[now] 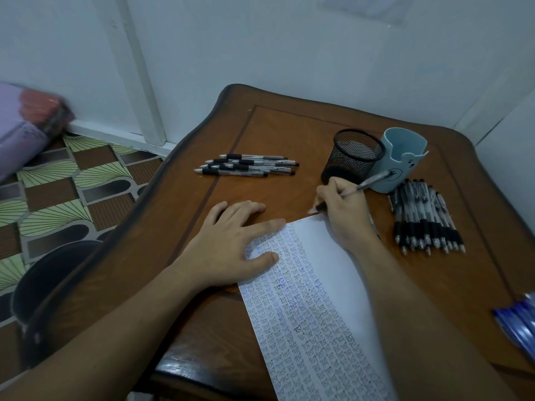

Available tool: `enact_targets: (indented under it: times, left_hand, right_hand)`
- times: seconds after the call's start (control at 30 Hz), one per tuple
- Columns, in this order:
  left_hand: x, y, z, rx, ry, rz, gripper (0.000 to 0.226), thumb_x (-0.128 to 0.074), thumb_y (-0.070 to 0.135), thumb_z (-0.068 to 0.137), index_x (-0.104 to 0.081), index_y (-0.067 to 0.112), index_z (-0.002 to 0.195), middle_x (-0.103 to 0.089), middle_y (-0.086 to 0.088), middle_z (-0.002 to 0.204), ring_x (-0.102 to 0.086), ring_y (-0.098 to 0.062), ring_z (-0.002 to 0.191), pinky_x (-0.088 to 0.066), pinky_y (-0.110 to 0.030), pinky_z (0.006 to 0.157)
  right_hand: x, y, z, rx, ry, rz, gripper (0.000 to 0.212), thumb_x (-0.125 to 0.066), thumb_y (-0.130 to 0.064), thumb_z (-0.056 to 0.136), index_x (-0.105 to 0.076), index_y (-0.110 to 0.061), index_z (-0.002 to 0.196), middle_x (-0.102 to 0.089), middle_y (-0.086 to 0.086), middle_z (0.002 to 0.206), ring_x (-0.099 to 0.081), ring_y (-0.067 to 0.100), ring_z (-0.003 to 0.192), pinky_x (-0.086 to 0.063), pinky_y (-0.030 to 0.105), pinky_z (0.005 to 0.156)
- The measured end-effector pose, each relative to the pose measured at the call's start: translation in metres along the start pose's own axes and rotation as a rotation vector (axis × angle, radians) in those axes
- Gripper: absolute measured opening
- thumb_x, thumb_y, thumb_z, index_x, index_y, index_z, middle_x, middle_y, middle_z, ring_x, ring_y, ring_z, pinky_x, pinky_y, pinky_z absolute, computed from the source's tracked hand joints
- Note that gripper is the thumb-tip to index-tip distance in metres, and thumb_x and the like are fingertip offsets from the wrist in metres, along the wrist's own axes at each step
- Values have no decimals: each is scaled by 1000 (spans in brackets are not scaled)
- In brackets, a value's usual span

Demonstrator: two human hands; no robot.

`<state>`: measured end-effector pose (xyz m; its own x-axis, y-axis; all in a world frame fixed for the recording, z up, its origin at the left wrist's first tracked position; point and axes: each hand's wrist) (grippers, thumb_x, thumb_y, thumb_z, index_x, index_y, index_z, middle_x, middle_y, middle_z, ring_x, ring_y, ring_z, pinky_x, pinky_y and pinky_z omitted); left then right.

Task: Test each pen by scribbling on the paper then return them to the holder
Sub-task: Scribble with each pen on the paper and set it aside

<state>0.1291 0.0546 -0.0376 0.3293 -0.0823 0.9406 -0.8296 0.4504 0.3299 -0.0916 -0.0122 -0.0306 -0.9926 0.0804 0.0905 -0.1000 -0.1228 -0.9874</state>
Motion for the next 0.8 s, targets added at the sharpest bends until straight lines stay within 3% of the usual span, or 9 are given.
enact_targets:
  times: [0.07, 0.13, 0.17, 0.23, 0.3, 0.53, 0.67, 0.8]
  left_hand:
    - [1, 0, 0, 1, -9, -4, 64, -23, 76, 80, -33, 56, 140, -22, 12, 155, -9, -5, 145, 7, -40, 117]
    - [1, 0, -1, 4, -18, 0, 63, -21, 76, 80, -34, 57, 139, -20, 13, 156, -7, -5, 145, 7, -40, 118]
    - [1, 0, -1, 5, -19, 4, 63, -20, 77, 80, -34, 58, 139, -20, 13, 156, -6, -4, 145, 6, -40, 118]
    - [1, -1, -1, 9, -19, 8, 63, -19, 77, 80, -33, 59, 139, -19, 14, 157, -5, -3, 146, 6, -40, 119]
    - [1, -1, -1, 13, -28, 13, 64, -18, 78, 80, -32, 60, 139, -18, 15, 157, -4, -3, 145, 7, -40, 118]
    - [1, 0, -1, 16, -30, 18, 64, -17, 79, 78, -31, 61, 138, -17, 16, 157, -3, -2, 145, 10, -36, 116]
    - [2, 1, -1, 15, -26, 13, 64, -19, 79, 78, -31, 61, 138, -18, 16, 157, -3, -2, 145, 10, -35, 116]
    - [2, 0, -1, 13, -32, 14, 65, -17, 80, 77, -31, 61, 138, -17, 16, 157, -3, -2, 146, 9, -37, 117]
  right_hand:
    - [1, -6, -2, -38, -3, 56, 42, -51, -21, 104, -44, -13, 63, -43, 7, 56, -41, 11, 50, -39, 24, 53]
    - [1, -15, -6, -61, 9, 122, 46, -42, -51, 99, -48, -13, 75, -40, 5, 51, -36, 14, 46, -32, 26, 45]
    - [2, -18, -8, -65, 21, 153, 48, -38, -57, 96, -50, -13, 85, -39, 4, 49, -35, 15, 43, -29, 26, 42]
    - [4, -26, -11, -60, 37, 137, 43, -34, -53, 101, -53, -15, 103, -41, 3, 48, -35, 16, 41, -29, 24, 40]
    - [7, -31, -13, -52, 41, 73, 33, -34, -42, 106, -56, -17, 108, -45, 1, 48, -37, 16, 42, -31, 25, 41]
    - [23, -53, -18, -69, 49, -23, 33, -31, -30, 110, -56, -13, 95, -48, 3, 44, -37, 14, 34, -30, 21, 35]
    - [39, -87, -25, -25, 21, -209, 28, -41, -22, 106, -62, -8, 95, -56, 2, 54, -43, 14, 39, -38, 23, 37]
    - [63, -106, -26, -115, 63, -328, 22, -49, -16, 101, -65, -9, 88, -56, 4, 61, -45, 13, 43, -36, 21, 37]
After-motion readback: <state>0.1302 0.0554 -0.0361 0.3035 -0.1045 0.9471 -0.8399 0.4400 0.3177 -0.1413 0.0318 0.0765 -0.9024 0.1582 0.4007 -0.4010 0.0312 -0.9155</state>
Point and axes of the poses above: each hand's wrist, its own z-axis towards the middle knuckle, its own x-axis out of the back of the hand, y = z × x
